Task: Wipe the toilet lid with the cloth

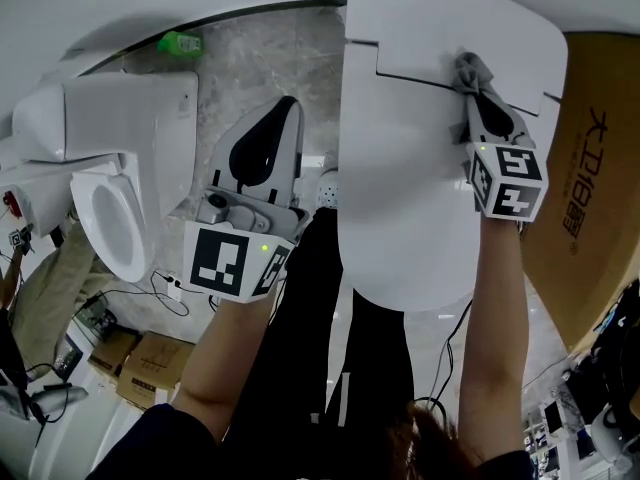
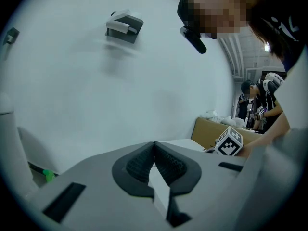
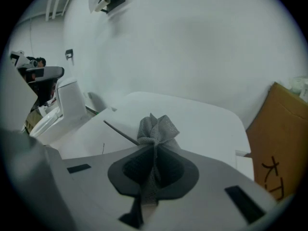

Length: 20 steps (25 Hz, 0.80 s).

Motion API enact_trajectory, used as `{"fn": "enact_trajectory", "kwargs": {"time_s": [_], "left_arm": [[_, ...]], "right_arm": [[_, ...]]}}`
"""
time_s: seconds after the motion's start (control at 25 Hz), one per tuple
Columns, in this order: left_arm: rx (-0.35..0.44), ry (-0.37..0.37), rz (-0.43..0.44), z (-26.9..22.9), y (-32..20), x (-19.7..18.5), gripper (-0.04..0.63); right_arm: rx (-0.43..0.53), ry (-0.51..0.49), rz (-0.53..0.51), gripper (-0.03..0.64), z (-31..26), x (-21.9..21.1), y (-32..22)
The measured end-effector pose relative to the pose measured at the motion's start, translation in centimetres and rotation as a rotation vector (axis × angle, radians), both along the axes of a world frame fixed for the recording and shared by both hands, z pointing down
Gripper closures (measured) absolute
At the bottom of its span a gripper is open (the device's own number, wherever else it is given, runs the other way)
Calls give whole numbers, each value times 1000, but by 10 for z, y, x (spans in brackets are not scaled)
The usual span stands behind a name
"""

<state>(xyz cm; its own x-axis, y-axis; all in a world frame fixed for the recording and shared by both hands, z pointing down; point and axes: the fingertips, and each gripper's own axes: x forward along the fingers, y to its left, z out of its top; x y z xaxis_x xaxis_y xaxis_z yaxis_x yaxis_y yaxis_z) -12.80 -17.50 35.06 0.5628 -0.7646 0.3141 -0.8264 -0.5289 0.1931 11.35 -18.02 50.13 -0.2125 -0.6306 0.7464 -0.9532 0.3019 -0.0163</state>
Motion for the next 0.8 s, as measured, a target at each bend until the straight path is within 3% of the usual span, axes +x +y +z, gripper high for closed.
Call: {"fn": "enact_trajectory", "kwargs": {"time_s": [0.36, 0.52, 0.64, 0.8], "left_arm": [[5, 2, 23, -3, 5, 14, 575], [5, 0, 26, -3, 8, 14, 575], [3, 2, 19, -3, 10, 13, 575], [3, 2, 13, -3, 12, 11, 575]], "right_arm": [[-40, 160, 165, 580, 4, 139, 20], [-43, 127, 299, 580, 5, 180, 29], [-28, 80, 395, 581, 2, 186, 37], [-16, 74, 334, 581, 1, 150, 39]]}}
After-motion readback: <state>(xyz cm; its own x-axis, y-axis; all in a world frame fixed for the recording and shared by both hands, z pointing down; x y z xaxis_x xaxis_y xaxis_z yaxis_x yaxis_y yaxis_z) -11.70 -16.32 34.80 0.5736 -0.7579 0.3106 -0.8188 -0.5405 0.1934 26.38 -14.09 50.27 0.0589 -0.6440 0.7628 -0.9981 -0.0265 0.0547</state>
